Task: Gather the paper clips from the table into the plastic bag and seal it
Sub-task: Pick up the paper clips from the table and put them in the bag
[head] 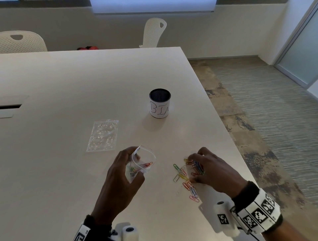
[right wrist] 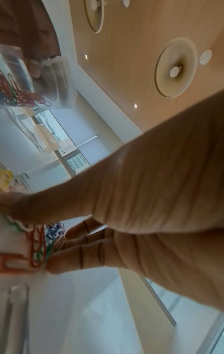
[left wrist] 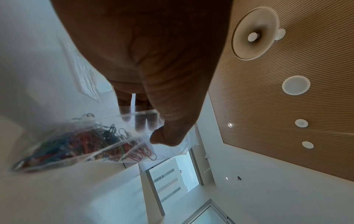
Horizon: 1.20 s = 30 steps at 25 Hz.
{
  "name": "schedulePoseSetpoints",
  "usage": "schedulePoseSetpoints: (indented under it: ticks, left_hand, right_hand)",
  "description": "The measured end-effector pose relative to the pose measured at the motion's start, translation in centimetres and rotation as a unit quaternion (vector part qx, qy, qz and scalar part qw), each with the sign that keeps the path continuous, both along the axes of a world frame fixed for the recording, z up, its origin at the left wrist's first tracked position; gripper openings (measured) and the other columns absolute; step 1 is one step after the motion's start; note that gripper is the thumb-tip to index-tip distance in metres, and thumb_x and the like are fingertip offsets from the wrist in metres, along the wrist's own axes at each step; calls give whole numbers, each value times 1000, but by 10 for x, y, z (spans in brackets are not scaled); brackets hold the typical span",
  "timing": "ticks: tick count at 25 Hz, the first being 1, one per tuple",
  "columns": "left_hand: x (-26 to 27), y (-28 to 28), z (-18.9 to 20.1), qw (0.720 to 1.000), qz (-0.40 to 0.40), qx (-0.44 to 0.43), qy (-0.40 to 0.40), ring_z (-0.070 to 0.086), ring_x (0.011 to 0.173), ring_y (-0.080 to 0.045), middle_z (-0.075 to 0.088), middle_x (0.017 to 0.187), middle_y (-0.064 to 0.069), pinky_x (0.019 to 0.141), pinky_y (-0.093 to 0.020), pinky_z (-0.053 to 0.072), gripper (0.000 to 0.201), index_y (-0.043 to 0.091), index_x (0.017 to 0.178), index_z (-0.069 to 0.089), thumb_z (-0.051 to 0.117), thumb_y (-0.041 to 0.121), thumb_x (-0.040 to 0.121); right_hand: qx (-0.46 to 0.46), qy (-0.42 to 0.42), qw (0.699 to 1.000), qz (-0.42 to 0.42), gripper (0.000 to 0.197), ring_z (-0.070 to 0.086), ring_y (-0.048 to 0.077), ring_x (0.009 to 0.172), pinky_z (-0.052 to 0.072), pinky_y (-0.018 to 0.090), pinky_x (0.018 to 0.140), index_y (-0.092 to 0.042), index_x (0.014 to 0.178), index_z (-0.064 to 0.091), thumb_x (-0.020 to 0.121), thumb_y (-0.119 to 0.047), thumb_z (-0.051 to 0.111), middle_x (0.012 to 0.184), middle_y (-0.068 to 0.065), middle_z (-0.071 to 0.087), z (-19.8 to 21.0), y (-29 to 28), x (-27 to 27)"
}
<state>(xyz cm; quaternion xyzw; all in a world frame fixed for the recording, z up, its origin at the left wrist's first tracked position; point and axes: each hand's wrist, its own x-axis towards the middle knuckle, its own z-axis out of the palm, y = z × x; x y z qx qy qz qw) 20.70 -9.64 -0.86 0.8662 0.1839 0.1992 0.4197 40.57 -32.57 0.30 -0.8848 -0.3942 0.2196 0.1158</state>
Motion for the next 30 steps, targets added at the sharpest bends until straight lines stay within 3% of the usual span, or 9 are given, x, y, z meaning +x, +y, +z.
schedulePoseSetpoints:
  ticks: [6, 13, 18, 20, 23, 27, 30]
  left_hand:
    - [1, -2, 0, 1000, 3, -1, 0, 64, 111, -10, 63, 117, 15, 92, -6, 42, 63, 30, 135, 53, 77, 6, 82]
    - [3, -3, -1, 1000, 0, -3, -6, 63, 112, -10, 63, 117, 17, 92, -8, 44, 63, 30, 135, 54, 77, 4, 83]
    - [2, -2, -1, 1000, 7, -5, -4, 63, 112, -9, 63, 118, 16, 92, -6, 43, 66, 31, 135, 54, 78, 2, 80]
    - [2, -2, 0, 1000, 8, -5, -5, 63, 111, -9, 63, 116, 16, 92, -6, 43, 65, 30, 134, 54, 78, 2, 81]
    - [2, -3, 1, 1000, 7, -1, -5, 62, 110, -7, 62, 115, 18, 90, -4, 42, 63, 30, 134, 55, 78, 4, 82]
    - [2, -3, 1, 1000, 9, -2, -3, 61, 110, -4, 61, 116, 19, 90, -2, 41, 64, 31, 135, 54, 77, 4, 82]
    - [1, -4, 1, 1000, 11, -6, -4, 62, 111, -7, 62, 116, 19, 89, -4, 43, 63, 31, 134, 54, 76, 4, 82]
  right_hand:
    - [47, -62, 997, 5, 17, 60, 10, 94, 52, 21, 84, -26, 116, 68, 99, -27, 64, 114, -6, 60, -11, 20, -11]
    - [53, -88, 995, 1, 15, 69, 15, 83, 60, 27, 78, -16, 105, 74, 100, -12, 61, 101, 1, 68, -12, 24, -6]
    - [133, 29, 988, -77, 10, 73, 2, 73, 58, 13, 73, -19, 90, 80, 86, -10, 81, 86, -6, 77, -4, 9, 14]
    - [200, 119, 963, -135, 9, 77, 8, 70, 62, 18, 72, -13, 84, 79, 83, -5, 83, 77, 1, 80, 4, 4, 15]
    - [263, 214, 923, -184, 5, 80, 19, 74, 65, 27, 76, -7, 86, 78, 84, -3, 81, 78, 7, 81, 19, 5, 10]
    - [312, 283, 884, -202, 6, 80, 26, 82, 65, 39, 85, -2, 89, 77, 84, -2, 80, 83, 12, 81, 33, 16, 4]
    - [363, 308, 859, -186, 8, 79, 30, 83, 64, 38, 84, -4, 90, 79, 82, -3, 81, 86, 14, 81, 48, 32, -9]
